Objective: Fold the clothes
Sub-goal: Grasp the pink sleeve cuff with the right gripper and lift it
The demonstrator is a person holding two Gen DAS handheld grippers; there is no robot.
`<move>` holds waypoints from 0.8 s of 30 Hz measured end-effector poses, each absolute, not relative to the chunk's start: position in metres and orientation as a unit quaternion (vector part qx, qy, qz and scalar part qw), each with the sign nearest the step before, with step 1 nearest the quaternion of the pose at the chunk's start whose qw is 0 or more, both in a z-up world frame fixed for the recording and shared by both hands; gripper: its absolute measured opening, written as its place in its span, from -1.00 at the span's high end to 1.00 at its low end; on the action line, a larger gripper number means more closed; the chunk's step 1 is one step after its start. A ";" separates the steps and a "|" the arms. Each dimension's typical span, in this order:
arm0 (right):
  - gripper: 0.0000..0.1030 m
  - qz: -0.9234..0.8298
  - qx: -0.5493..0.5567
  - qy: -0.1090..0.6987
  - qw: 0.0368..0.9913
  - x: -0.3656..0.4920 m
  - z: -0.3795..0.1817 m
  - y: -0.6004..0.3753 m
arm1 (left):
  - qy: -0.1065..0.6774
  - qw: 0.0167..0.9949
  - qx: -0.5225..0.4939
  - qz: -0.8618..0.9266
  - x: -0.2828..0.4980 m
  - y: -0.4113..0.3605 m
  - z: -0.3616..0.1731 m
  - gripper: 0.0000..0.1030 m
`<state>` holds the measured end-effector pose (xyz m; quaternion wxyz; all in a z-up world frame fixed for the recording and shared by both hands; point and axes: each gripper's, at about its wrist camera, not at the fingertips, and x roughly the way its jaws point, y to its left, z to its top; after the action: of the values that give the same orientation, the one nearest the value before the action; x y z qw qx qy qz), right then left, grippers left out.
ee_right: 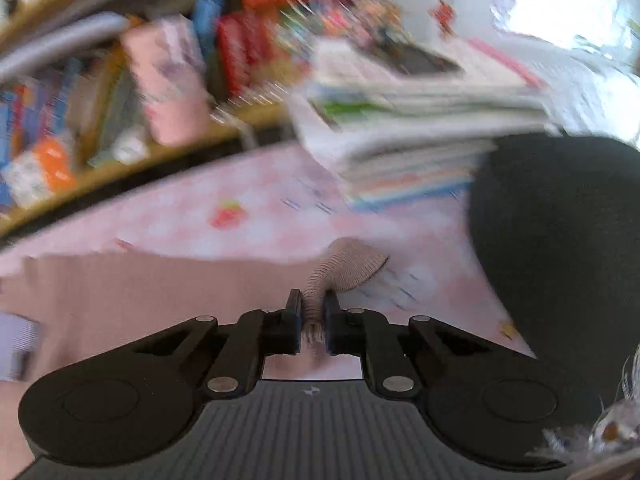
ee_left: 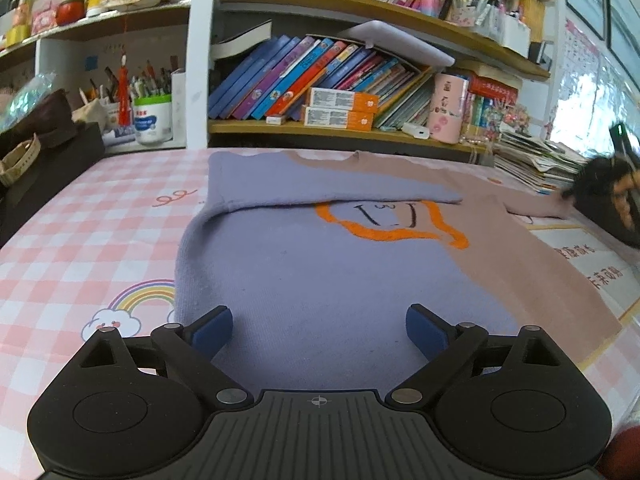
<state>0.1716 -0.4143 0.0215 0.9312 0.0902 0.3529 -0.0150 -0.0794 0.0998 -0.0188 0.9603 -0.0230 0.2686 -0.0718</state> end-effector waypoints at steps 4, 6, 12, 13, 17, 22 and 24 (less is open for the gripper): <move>0.81 0.055 0.083 0.315 0.944 0.157 0.064 -0.365 | 0.264 0.961 -0.015 -0.075 -0.080 0.096 -0.018 -0.87; 0.81 0.098 0.079 0.296 0.947 0.149 0.086 -0.332 | 0.261 0.962 -0.009 -0.075 -0.082 0.094 -0.018 -0.87; 0.81 0.209 0.064 0.259 0.941 0.137 0.126 -0.228 | 0.254 0.964 0.006 -0.075 -0.085 0.090 -0.018 -0.88; 0.81 0.225 0.060 0.253 0.939 0.136 0.131 -0.210 | 0.254 0.964 0.007 -0.075 -0.085 0.090 -0.018 -0.88; 0.81 0.257 0.055 0.240 0.935 0.141 0.140 -0.153 | 0.253 0.964 0.005 -0.079 -0.085 0.090 -0.018 -0.88; 0.81 0.287 0.064 0.254 0.921 0.152 0.133 -0.104 | 0.248 0.965 -0.019 -0.088 -0.087 0.097 -0.018 -0.88; 0.81 0.299 0.068 0.262 0.915 0.155 0.127 -0.088 | 0.249 0.964 -0.031 -0.088 -0.086 0.100 -0.018 -0.88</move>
<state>0.1553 -0.0875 0.1274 0.9152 0.0680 0.2619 0.2987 -0.0860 0.1004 -0.0180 0.9640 -0.0315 0.2489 -0.0878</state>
